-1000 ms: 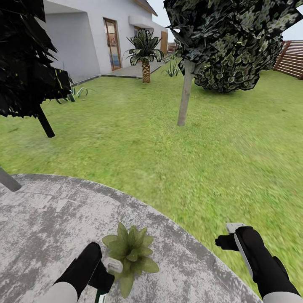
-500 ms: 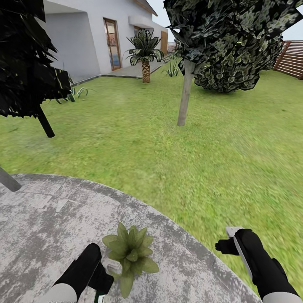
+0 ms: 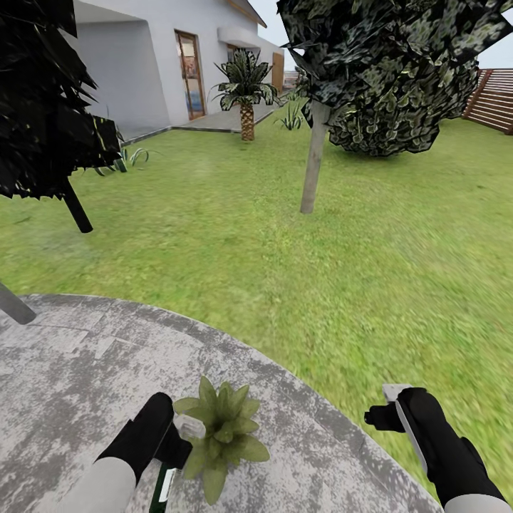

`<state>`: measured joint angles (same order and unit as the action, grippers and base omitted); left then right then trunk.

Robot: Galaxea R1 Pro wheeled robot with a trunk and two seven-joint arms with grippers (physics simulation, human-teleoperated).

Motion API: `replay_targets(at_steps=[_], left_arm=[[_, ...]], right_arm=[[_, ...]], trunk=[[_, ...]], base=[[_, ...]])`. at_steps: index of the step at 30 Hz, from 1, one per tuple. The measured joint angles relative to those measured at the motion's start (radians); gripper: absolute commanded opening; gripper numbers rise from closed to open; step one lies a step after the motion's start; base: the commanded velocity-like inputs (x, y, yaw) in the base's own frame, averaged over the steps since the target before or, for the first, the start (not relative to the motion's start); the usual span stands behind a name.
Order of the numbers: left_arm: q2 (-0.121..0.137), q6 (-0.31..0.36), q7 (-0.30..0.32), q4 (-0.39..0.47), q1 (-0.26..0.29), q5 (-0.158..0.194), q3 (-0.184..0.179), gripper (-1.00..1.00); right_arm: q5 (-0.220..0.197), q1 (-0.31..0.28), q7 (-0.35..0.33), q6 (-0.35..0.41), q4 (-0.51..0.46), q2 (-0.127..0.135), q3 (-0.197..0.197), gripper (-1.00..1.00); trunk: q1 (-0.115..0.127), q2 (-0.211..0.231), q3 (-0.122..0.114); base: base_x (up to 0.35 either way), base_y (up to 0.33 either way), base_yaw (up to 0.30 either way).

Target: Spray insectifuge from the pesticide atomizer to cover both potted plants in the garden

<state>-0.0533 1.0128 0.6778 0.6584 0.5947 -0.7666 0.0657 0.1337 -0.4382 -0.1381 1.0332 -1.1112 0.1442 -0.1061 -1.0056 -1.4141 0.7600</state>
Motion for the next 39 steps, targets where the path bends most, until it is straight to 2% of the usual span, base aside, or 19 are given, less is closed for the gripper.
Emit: replay_targets(at_steps=[14, 23, 30, 39], left_arm=[[-0.001, 0.0, 0.0, 0.0, 0.031, 0.001, 0.002, -1.0], [-0.001, -0.001, 0.003, 0.0, 0.014, 0.001, 0.004, -1.0], [0.002, -0.001, 0.003, -0.004, -0.047, 0.001, 0.005, -1.0], [0.004, -0.002, 0.005, -0.012, -0.053, 0.001, 0.005, -1.0]], right_arm=[[0.0, 0.0, 0.0, 0.0, 0.0, 0.0, 0.0, 1.0], [0.0, 0.0, -0.001, 0.0, 0.0, 0.0, 0.0, 1.0], [-0.002, 0.0, -0.001, 0.0, 0.0, 0.0, 0.0, 1.0], [-0.001, 0.0, -0.001, 0.0, 0.0, 0.0, 0.0, 1.0]], trunk=[[0.0, 0.0, 0.0], [0.0, 0.0, 0.004], [0.0, 0.0, 0.012], [0.0, 0.0, 0.018]], base=[[0.0, 0.0, 0.0], [0.0, 0.0, 0.0], [0.0, 0.0, 0.0], [0.0, 0.0, 0.0]])
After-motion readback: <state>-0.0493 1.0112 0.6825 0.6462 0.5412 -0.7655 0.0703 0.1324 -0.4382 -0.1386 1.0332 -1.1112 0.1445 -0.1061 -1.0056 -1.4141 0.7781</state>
